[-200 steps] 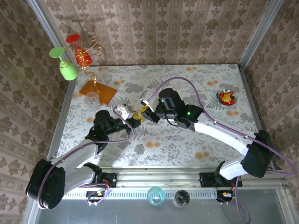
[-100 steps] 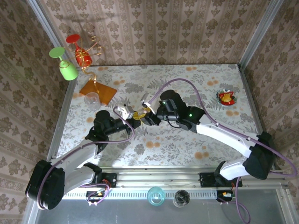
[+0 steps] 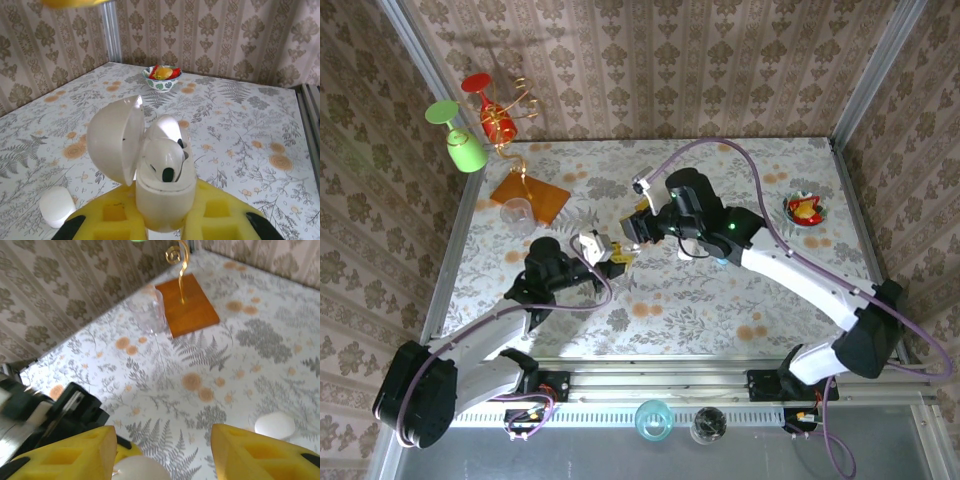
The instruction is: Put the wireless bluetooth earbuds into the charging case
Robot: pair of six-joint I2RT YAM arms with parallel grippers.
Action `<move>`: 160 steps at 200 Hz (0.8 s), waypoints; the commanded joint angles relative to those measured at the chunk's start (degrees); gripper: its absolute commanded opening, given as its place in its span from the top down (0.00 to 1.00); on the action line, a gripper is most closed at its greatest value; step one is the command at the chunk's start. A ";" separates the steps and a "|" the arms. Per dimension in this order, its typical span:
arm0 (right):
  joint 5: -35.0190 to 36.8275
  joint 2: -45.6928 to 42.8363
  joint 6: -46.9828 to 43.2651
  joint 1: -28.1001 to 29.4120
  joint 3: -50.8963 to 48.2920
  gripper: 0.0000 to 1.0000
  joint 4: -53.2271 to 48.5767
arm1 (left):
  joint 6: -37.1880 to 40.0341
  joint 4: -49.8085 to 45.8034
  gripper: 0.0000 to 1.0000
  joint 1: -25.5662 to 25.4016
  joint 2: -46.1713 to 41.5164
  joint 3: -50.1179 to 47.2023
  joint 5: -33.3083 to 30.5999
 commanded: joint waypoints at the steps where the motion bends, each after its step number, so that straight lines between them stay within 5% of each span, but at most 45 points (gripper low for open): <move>1: 2.24 2.52 1.13 0.14 2.84 0.46 -7.77 | 5.32 -0.90 0.90 -0.97 -0.40 2.03 -0.64; 119: -4.29 1.24 -8.10 0.07 1.12 0.46 -18.83 | 1.30 -0.83 0.90 -1.83 -1.50 2.17 -5.04; 160: -2.26 -4.06 -6.19 -2.64 -7.43 0.45 -7.07 | -2.31 -2.88 0.90 -0.66 -0.82 1.84 -3.02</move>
